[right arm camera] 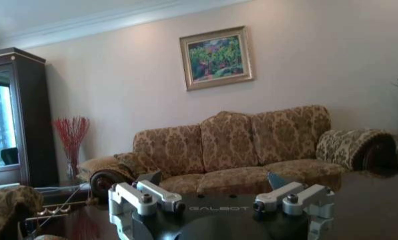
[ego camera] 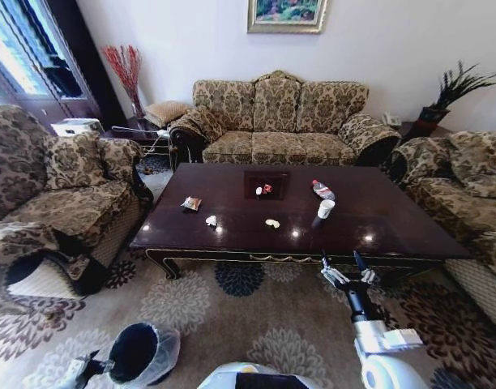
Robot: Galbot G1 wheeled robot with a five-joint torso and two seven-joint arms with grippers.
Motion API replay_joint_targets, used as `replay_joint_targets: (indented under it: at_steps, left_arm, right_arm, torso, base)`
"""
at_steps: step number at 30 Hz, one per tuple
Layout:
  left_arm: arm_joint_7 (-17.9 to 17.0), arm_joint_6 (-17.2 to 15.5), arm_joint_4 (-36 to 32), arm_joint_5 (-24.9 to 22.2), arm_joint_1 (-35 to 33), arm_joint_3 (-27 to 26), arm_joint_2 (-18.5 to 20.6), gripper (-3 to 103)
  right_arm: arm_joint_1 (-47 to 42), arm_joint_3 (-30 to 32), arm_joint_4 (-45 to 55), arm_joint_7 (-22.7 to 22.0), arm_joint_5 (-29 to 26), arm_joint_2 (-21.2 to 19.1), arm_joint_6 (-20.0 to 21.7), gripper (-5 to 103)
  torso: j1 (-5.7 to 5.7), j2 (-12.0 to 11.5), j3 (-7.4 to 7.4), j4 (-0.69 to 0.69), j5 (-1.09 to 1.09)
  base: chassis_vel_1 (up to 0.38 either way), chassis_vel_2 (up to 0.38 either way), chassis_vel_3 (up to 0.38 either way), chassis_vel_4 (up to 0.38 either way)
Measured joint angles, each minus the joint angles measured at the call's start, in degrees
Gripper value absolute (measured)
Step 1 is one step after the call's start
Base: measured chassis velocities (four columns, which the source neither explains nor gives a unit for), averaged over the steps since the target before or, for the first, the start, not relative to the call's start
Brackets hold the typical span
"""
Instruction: Move to the front of the table and place the trash on the table into the trash bin.
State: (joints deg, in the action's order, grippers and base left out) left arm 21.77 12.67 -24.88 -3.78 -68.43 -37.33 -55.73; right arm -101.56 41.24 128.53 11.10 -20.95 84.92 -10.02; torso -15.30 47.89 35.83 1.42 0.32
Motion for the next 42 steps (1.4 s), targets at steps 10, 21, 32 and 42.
replay_joint_targets:
  at_steps: [10, 21, 32, 42]
  left_arm:
    - [0.4, -1.4, -10.4, -2.6, -5.9, -0.9, 0.4, 46]
    - [0.9, -0.7, -12.1, -4.5, -6.7, -1.1, -0.5, 15]
    - [3.0, 1.4, -10.8, -5.6, -6.0, -1.2, -0.5, 5]
    - [4.1, 2.4, -11.8, -7.2, -6.8, -1.9, -0.5, 5]
  right_arm:
    - [0.6, -0.3, -0.2, -0.1, 0.0, 0.2, 0.1, 100]
    - [0.7, -0.3, -1.1, 0.0, 0.0, 0.1, -0.1, 100]
    - [0.5, -0.3, -1.2, 0.0, -0.1, 0.3, -0.2, 100]
    - [0.6, -0.3, -1.7, 0.0, -0.1, 0.2, -0.3, 100]
  torso:
    - [-0.04, -0.1, 0.02, -0.07, -0.45]
    - [-0.02, -0.1, 0.01, -0.07, -0.32]
    - [-0.01, 0.0, 0.01, -0.06, -0.32]
    - [-0.01, 0.0, 0.01, -0.06, -0.38]
  base:
    - [-0.010, -0.010, -0.007, -0.014]
    - [0.002, -0.002, 0.011, 0.005]
    - [0.000, 0.000, 0.000, 0.000]
    - [0.000, 0.000, 0.000, 0.000]
